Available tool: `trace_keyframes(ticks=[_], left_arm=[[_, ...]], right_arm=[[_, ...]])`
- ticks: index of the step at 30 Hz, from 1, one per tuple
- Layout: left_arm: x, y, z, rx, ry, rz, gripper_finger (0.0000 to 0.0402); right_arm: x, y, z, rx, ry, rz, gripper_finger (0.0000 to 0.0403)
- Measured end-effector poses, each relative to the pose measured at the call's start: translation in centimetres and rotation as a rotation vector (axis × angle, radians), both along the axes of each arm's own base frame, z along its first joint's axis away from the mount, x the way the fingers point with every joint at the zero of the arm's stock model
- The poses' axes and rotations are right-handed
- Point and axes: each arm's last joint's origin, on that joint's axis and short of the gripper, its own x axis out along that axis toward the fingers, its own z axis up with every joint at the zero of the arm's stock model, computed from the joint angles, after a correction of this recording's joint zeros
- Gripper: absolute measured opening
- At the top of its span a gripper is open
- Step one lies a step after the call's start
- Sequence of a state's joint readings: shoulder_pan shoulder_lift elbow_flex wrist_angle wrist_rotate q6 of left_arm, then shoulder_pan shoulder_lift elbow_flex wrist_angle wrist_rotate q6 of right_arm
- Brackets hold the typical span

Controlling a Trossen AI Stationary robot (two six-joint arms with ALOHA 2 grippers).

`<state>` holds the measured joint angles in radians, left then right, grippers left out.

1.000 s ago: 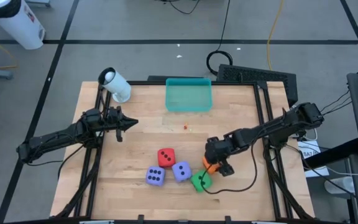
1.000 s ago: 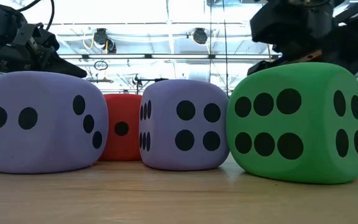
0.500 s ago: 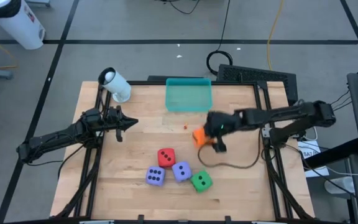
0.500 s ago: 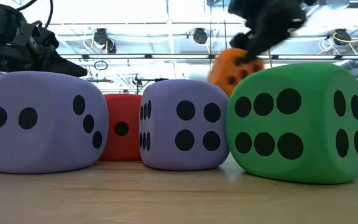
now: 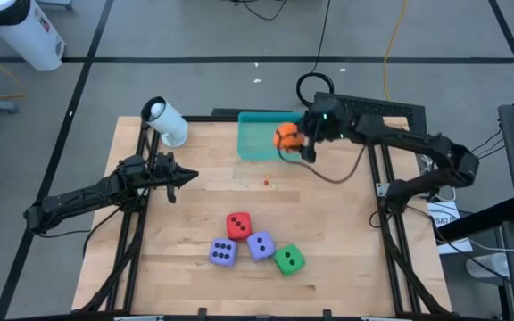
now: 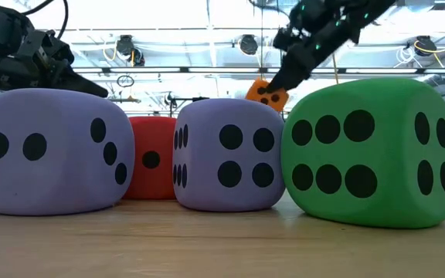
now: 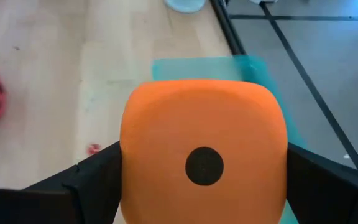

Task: Pick & Place Dice
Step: Put the large orange die into the blue bin

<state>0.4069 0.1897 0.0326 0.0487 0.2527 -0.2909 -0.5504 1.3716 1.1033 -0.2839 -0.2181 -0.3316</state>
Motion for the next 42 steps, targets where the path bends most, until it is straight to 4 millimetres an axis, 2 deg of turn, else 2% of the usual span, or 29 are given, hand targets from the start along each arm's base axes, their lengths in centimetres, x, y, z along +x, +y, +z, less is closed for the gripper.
trace_keyframes(ticks=[5, 9, 12, 17, 21, 25, 29, 33, 37, 42], left_arm=[[0.0, 0.1, 0.0, 0.012, 0.004, 0.038, 0.0026], [0.0, 0.1, 0.0, 0.004, 0.003, 0.044, 0.0026], [0.0, 0.1, 0.1, -0.009, -0.007, 0.049, 0.0026], [0.0, 0.2, 0.3, -0.064, -0.043, 0.064, 0.0026], [0.3, 0.4, 0.2, -0.097, -0.003, 0.11, 0.0026], [1.3, 0.9, 2.2, -0.094, 0.052, 0.132, 0.0016], [3.9, 1.9, 5.2, -0.038, 0.13, 0.132, 0.0006], [7.5, 3.9, 7.6, 0.05, 0.225, 0.207, 0.0003], [11.9, 6.8, 9.1, 0.131, 0.263, 0.219, 0.0004], [17.3, 9.9, 9.3, 0.181, 0.228, 0.092, 0.0003]], right_arm=[[-0.1, -3.2, -2.2, -0.037, 0.057, -0.02, 0.0355], [0.1, -4.7, -4.2, -0.036, 0.124, -0.015, 0.0356], [0.5, -5.0, -5.4, -0.039, 0.162, 0.008, 0.0356], [0.8, -5.2, -6.1, -0.038, 0.173, 0.021, 0.0357], [1.0, -5.3, -6.9, -0.024, 0.202, 0.03, 0.0357], [1.3, -5.5, -7.5, -0.008, 0.196, 0.062, 0.0357], [1.6, -5.4, -7.9, 0.014, 0.192, 0.075, 0.0357], [1.6, -5.3, -8.0, 0.015, 0.196, 0.079, 0.0357], [1.6, -5.3, -8.0, 0.014, 0.194, 0.079, 0.0357], [1.7, -5.4, -7.8, 0.002, 0.18, 0.078, 0.0357]])
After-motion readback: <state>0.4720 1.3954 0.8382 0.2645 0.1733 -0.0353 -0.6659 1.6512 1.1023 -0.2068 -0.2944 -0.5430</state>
